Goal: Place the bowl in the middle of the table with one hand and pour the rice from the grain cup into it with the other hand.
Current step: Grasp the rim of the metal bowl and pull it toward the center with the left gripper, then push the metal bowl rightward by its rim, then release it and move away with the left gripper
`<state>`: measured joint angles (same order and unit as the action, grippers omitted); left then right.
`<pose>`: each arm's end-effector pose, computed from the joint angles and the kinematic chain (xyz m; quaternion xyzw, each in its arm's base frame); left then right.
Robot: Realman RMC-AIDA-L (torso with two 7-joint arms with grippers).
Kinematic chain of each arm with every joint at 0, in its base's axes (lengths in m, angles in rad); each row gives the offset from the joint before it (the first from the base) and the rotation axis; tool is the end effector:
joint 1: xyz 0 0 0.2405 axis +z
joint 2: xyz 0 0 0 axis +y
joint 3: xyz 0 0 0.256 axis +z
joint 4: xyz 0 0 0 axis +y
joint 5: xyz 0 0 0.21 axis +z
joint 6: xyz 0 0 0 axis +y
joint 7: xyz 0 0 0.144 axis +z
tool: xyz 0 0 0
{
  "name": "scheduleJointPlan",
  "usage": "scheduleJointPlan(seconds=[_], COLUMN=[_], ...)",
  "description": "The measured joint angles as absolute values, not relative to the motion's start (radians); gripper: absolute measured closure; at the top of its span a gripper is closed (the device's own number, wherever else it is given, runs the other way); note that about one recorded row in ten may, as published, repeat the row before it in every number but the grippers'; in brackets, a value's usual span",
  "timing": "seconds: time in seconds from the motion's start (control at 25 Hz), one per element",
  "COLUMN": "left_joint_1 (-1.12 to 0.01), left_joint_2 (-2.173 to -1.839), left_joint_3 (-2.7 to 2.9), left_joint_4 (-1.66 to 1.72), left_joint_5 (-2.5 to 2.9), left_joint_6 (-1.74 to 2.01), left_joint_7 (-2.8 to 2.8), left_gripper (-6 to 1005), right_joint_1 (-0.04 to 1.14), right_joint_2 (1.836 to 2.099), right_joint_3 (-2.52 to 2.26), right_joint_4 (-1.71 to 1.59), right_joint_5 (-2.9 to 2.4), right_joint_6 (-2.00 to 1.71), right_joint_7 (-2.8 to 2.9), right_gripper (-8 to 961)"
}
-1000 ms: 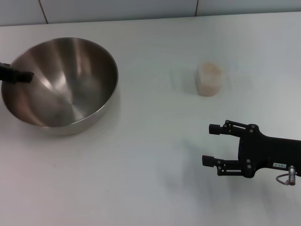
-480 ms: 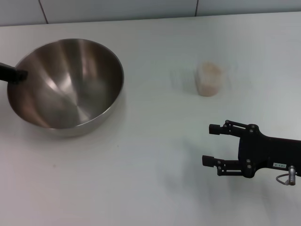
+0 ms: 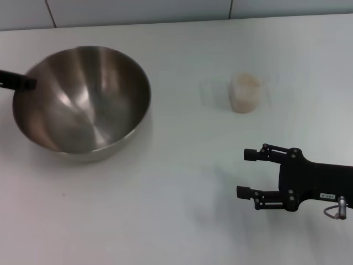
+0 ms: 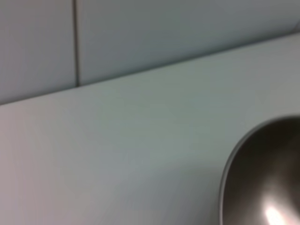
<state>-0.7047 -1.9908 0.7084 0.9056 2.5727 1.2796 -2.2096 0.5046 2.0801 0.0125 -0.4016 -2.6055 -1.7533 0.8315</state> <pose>-0.2746 0.4152 0.0788 -0.8520 -0.4328 0.0014 0.2945 0.3094 0.2541 -0.0243 -0.9413 0.1474 0.2762 0.1263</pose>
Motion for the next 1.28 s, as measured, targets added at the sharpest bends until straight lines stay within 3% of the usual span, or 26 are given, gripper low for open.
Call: scheduleJointPlan(seconds=[0.08,0.24,0.44,1.28], left_joint_1=[-0.716,-0.725,-0.748,-0.892], left_joint_2=[-1.957,-1.926,-1.915,-1.964], left_joint_3=[0.683,0.677,0.676,0.713], left_joint_4=[0.851,0.813,0.807,0.682], left_joint_5=[2.507,2.451,2.434,2.467], left_joint_6=[1.299,1.316,1.368,1.323], left_joint_7=[-2.186,-2.18,-2.18,-2.145], left_gripper=[929,938,942,943], right_joint_1=[0.506,0.509,0.512,0.517], right_joint_2=[2.08,2.08,2.079,2.078], right_joint_3=[0.012,0.012,0.012,0.012], right_joint_4=[-0.404,-0.407,-0.408,-0.408], right_joint_5=[-2.605,-2.605,-2.605,-2.608], right_joint_6=[-1.755,-1.756,-1.759,-1.764], right_joint_7=[0.832,0.832,0.832,0.826], right_gripper=[111,111,111,110])
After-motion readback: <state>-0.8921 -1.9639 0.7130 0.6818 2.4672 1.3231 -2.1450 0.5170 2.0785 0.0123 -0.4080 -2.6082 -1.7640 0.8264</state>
